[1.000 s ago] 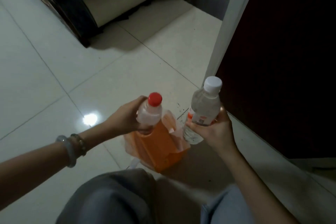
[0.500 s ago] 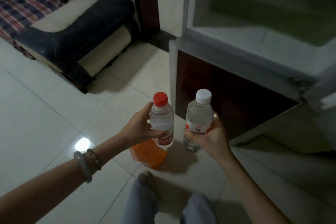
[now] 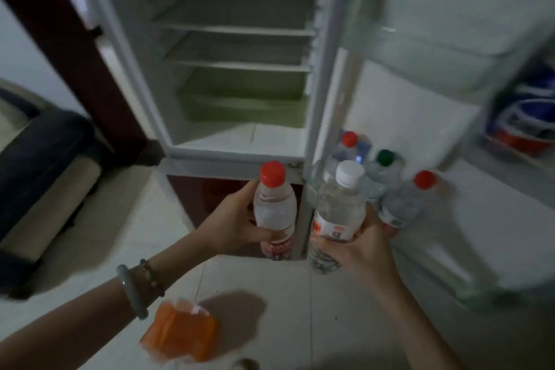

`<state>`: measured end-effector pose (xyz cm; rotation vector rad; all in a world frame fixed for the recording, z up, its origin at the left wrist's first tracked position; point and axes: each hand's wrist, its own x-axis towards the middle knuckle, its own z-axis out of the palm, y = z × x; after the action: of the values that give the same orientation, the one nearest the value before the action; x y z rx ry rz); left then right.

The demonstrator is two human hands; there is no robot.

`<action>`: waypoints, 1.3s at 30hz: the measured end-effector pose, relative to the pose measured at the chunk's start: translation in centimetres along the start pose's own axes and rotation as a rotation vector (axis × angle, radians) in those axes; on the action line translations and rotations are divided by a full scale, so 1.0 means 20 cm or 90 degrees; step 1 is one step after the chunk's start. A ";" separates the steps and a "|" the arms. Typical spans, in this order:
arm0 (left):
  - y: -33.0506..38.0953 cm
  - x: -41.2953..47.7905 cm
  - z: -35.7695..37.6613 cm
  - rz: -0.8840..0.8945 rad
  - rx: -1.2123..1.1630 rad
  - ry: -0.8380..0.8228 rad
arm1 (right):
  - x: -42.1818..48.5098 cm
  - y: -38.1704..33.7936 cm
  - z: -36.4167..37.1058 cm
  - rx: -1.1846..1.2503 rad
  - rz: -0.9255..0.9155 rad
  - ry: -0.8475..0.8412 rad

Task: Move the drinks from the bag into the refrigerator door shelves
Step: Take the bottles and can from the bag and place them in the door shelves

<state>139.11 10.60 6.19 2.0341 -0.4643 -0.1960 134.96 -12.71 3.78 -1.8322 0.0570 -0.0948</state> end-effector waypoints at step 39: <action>0.34 0.61 1.39 0.048 0.097 -0.030 | -0.09 0.53 -0.71 -0.118 0.139 0.515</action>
<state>139.50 -19.80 -0.81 2.1607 -0.6001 -0.1671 131.91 -28.91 -2.82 -1.8488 0.8520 -0.6884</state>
